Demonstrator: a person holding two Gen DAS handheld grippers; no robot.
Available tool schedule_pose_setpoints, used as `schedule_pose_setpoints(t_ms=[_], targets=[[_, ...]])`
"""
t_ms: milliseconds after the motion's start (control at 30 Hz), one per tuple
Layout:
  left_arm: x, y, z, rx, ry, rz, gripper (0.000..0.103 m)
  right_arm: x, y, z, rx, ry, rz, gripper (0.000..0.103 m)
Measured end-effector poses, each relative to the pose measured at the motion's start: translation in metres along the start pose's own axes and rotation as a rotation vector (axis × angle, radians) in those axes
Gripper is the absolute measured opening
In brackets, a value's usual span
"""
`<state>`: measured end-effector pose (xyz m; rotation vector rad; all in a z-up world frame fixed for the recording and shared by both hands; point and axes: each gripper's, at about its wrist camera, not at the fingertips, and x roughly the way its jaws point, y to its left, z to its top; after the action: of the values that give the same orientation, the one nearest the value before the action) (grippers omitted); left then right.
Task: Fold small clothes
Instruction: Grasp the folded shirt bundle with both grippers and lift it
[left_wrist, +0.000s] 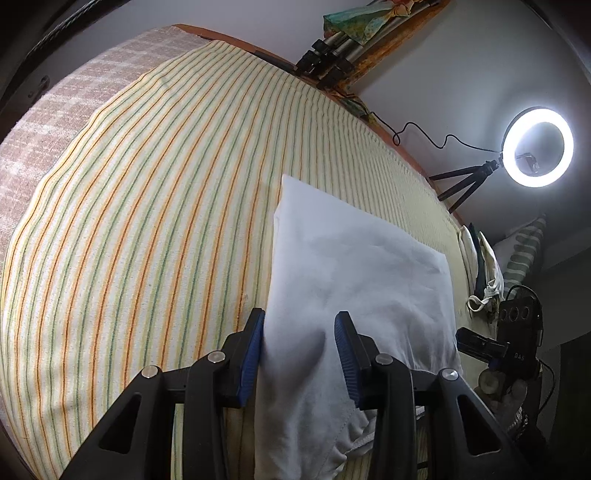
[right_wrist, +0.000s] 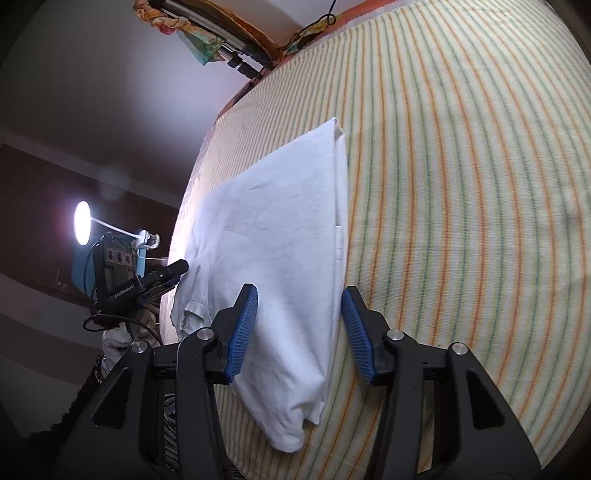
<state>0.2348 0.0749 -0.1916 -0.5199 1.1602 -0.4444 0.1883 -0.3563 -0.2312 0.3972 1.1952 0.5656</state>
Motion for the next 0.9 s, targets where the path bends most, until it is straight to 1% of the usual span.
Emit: schedule_pose_setpoints(t_ms=[67, 100, 133, 167, 200, 267, 300, 367, 467, 600, 800, 900], targets=[[0.004, 0.0, 0.002, -0.016, 0.008, -0.016, 0.032, 0.003, -0.001, 0.002, 0.01, -0.001, 0.026, 0.05], [0.006, -0.002, 0.003, -0.013, 0.009, -0.012, 0.028, 0.005, -0.001, 0.002, 0.014, -0.003, 0.036, 0.049], [0.007, -0.003, 0.003, -0.003, 0.008, -0.006, 0.022, 0.007, -0.001, 0.002, 0.015, 0.002, 0.041, 0.044], [0.009, -0.005, 0.004, 0.006, 0.014, -0.003, 0.019, 0.008, -0.002, 0.001, 0.012, 0.009, 0.04, 0.036], [0.011, -0.007, 0.003, 0.013, 0.013, 0.005, 0.014, 0.009, 0.0, 0.002, 0.006, 0.013, 0.032, 0.032], [0.012, -0.011, 0.003, 0.026, 0.009, 0.019, 0.01, 0.011, 0.002, 0.001, -0.007, 0.018, 0.021, 0.019], [0.011, -0.014, 0.003, 0.035, 0.004, 0.021, 0.008, 0.011, 0.004, 0.001, -0.015, 0.019, 0.017, 0.016], [0.009, -0.019, 0.002, 0.058, -0.01, 0.033, 0.006, 0.009, 0.011, 0.001, -0.043, 0.008, -0.003, 0.011], [0.002, -0.029, 0.0, 0.099, -0.038, 0.054, 0.006, 0.006, 0.023, 0.001, -0.093, -0.014, -0.028, 0.009], [-0.009, -0.042, -0.003, 0.144, -0.079, 0.063, 0.005, 0.002, 0.037, 0.001, -0.144, -0.04, -0.058, 0.008], [-0.018, -0.052, -0.005, 0.157, -0.105, 0.054, 0.005, -0.004, 0.053, 0.002, -0.197, -0.068, -0.079, 0.008], [-0.022, -0.059, -0.006, 0.179, -0.116, 0.055, 0.005, -0.009, 0.06, 0.002, -0.234, -0.075, -0.107, 0.008]])
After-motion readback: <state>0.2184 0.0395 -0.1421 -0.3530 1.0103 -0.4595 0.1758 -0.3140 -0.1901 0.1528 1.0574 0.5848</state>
